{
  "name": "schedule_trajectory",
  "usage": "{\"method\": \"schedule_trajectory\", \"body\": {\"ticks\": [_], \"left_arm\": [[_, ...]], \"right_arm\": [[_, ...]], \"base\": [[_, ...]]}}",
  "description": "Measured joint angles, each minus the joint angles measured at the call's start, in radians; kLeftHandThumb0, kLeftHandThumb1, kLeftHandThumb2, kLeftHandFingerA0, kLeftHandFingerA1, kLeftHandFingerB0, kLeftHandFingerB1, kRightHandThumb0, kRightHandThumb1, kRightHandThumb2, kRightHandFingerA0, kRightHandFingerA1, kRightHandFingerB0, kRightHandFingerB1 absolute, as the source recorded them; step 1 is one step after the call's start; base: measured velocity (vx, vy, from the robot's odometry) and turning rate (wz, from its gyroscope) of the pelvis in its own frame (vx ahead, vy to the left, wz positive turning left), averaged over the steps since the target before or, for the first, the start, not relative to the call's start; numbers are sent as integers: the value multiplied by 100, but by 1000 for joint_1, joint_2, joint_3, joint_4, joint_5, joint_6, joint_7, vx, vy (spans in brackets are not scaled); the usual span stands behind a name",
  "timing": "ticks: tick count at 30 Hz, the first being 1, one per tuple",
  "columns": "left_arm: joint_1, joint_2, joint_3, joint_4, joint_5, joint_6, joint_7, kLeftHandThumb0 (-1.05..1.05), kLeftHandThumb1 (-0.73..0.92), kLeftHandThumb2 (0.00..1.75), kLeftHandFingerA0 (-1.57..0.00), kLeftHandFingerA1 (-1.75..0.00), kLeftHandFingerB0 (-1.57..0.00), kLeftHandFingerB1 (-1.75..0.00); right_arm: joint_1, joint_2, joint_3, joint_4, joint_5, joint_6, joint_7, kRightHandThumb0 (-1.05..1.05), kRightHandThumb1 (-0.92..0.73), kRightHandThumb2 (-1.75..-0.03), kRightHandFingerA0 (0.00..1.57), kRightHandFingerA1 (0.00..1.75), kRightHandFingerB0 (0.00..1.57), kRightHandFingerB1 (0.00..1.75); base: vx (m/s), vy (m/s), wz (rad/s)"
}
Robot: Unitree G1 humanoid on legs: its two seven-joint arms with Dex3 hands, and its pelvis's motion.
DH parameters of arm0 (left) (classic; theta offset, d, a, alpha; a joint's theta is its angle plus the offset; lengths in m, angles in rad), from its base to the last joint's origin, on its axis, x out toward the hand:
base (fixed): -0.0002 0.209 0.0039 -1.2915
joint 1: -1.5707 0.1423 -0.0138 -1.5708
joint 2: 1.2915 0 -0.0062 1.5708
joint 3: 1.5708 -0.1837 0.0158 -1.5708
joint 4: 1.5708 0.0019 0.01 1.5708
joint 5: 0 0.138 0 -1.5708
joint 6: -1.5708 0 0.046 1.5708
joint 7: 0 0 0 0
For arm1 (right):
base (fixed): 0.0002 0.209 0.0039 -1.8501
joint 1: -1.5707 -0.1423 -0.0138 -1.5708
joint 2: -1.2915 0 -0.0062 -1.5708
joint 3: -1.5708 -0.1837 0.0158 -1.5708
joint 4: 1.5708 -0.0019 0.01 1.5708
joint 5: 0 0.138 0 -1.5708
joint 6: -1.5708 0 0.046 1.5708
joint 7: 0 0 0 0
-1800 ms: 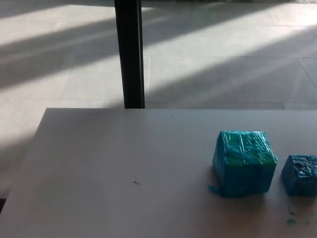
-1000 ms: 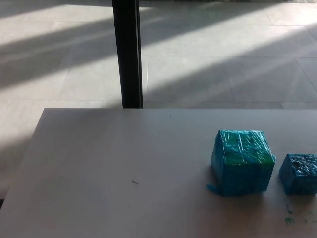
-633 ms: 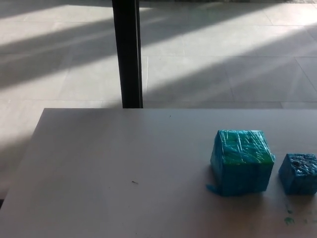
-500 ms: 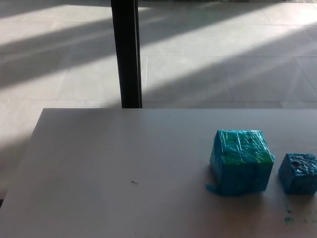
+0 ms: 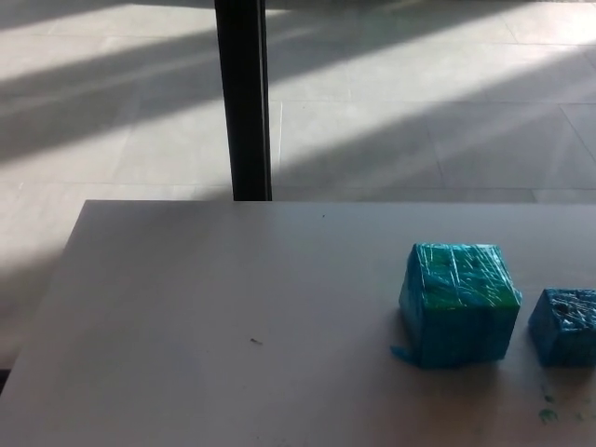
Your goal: The robot uses its right hand to pick up the small cube kept on the middle on the desk and place it on the bigger cube kept next to it
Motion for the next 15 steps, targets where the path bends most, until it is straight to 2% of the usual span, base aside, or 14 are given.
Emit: {"method": "schedule_trajectory", "body": {"ticks": [1,2,3,4,5,6,7,8,9,10,11,13,14,15], "left_arm": [[0,0,0,1,0,0,0,-84,86,66,-23,-46,-28,-36],[-3,0,-1,4,0,0,0,-81,66,108,-22,-55,-21,-48],[-5,0,-1,9,0,0,0,-85,85,66,-30,-49,-29,-37],[-7,1,0,14,0,0,-1,-85,85,66,-30,-49,-29,-36],[-8,1,0,17,0,0,-1,-85,85,66,-30,-49,-29,-36],[-8,1,0,17,0,0,-1,-84,86,66,-29,-49,-30,-38],[-7,1,-3,15,0,-1,-1,-84,86,66,-29,-49,-30,-38],[-6,1,-3,14,1,-1,-1,-84,85,66,-29,-49,-29,-37],[-6,1,-3,13,0,-1,-1,-84,85,66,-30,-49,-29,-37],[-6,1,-2,13,0,0,-1,-82,84,65,-34,-51,-28,-37],[-6,1,-1,13,0,0,-1,-83,85,66,-28,-47,-28,-36],[-6,1,0,13,0,0,-1,-83,85,66,-28,-47,-28,-36],[-6,1,0,12,0,0,-1,-82,86,66,-27,-46,-27,-36],[-5,1,0,11,0,0,-1,-82,83,65,-29,-48,-28,-37]], "right_arm": [[-1,0,24,-28,-1,4,10,-55,-81,-67,14,40,9,19],[-6,0,54,-53,-2,9,23,-57,-82,-64,15,39,8,26],[-10,0,77,-65,-4,12,33,-56,-59,-96,8,50,0,37],[-15,0,105,-71,-8,14,48,-60,-81,-67,13,42,9,23],[-18,0,130,-73,-12,15,62,-60,-81,-67,13,42,9,23],[-20,0,150,-73,-15,15,76,-65,-57,-95,9,51,0,34],[-23,-1,176,-70,-19,15,94,-65,-57,-95,9,51,0,34],[-25,-3,194,-67,-24,15,104,-35,-55,-108,2,52,0,49],[-29,-7,229,-63,-35,15,123,-65,-61,-88,13,50,7,39],[-31,-9,254,-61,-42,15,137,-59,-76,-62,20,41,12,26],[-33,-12,281,-59,-49,15,153,-58,-75,-62,22,41,11,26],[-36,-15,318,-55,-58,14,179,-58,-75,-62,22,41,11,26],[-37,-17,336,-53,-65,14,197,-64,-56,-89,22,56,5,37],[-41,-18,355,-49,-72,11,209,-65,-57,-89,25,57,8,40]], "base": [[0,0,0],[0,0,0],[0,0,0],[0,0,0],[0,0,0],[0,0,0],[0,0,0],[0,0,0],[0,0,0],[0,0,0],[0,0,0],[0,0,0],[0,0,0],[0,0,0]]}}
